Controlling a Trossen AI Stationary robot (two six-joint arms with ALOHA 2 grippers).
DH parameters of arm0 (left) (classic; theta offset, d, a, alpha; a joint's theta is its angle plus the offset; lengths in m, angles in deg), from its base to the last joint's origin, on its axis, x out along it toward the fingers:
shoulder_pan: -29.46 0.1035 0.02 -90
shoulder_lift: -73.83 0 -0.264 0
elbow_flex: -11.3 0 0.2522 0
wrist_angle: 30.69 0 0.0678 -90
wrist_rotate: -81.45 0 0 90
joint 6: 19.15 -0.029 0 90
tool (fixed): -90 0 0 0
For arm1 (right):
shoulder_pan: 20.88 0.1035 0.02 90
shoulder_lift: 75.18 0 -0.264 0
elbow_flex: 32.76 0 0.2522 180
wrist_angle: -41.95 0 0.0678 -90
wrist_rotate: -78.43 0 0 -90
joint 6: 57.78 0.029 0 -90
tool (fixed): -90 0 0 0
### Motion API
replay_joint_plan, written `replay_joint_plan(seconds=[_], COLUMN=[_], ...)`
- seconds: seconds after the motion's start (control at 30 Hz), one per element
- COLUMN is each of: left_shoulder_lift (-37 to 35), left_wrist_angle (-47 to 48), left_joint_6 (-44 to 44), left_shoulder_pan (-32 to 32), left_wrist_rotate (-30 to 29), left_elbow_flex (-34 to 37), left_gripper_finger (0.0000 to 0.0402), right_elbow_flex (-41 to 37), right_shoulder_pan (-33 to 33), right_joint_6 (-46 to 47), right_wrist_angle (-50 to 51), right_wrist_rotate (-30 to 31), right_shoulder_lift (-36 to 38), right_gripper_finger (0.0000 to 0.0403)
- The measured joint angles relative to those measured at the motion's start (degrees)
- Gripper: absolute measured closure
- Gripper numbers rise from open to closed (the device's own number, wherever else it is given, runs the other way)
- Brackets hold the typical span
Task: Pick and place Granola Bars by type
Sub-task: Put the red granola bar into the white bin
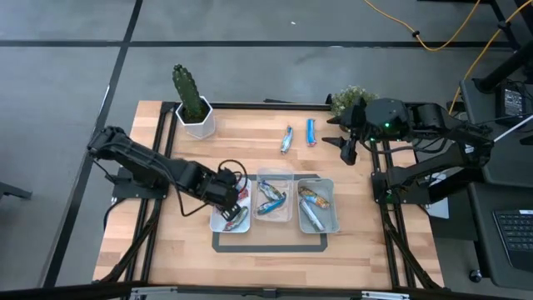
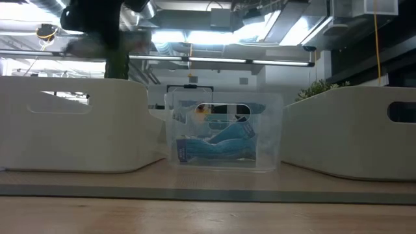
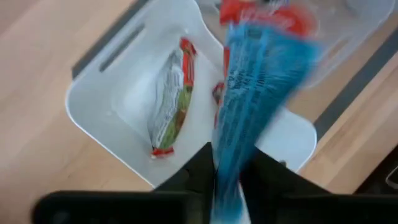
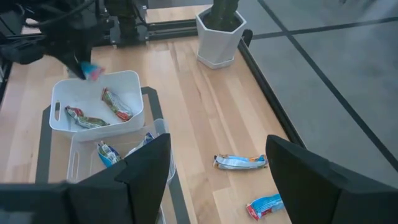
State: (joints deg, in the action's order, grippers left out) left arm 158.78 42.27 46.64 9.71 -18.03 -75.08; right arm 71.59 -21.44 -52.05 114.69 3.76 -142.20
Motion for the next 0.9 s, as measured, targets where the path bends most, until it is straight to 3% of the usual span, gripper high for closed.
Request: replay_joint_plan(seconds=[0.23,0.4,0.6,0.9], left_shoulder_lift=[0.8,-0.83,-3.8,-6.24], left_wrist_angle=[0.06,0.56,1.6,2.47], left_joint_6=[-0.8,-0.58,0.67,2.5], left_shoulder_pan=[-0.12,-0.15,-0.16,-0.15], left_wrist_rotate=[1.01,0.72,-4.61,-14.57], left_elbow_flex=[0.0,-0.62,-1.99,-2.03], left_gripper_finger=[0.0238,0.0193,0.0188,0.0208], right_elbow_flex=[0.0,0.0,0.0,0.0], right_shoulder_pan=[0.0,0.0,-2.28,-11.02], right_joint_6=[-0.03,-0.09,-0.19,-3.45], right_wrist_angle=[0.0,0.02,-0.01,-4.88], right_wrist_rotate=[0.02,0.11,4.0,4.1], right_shoulder_lift=[0.0,-0.43,-4.3,-17.83], right_gripper_finger=[0.0139,0.0139,0.0139,0.0139])
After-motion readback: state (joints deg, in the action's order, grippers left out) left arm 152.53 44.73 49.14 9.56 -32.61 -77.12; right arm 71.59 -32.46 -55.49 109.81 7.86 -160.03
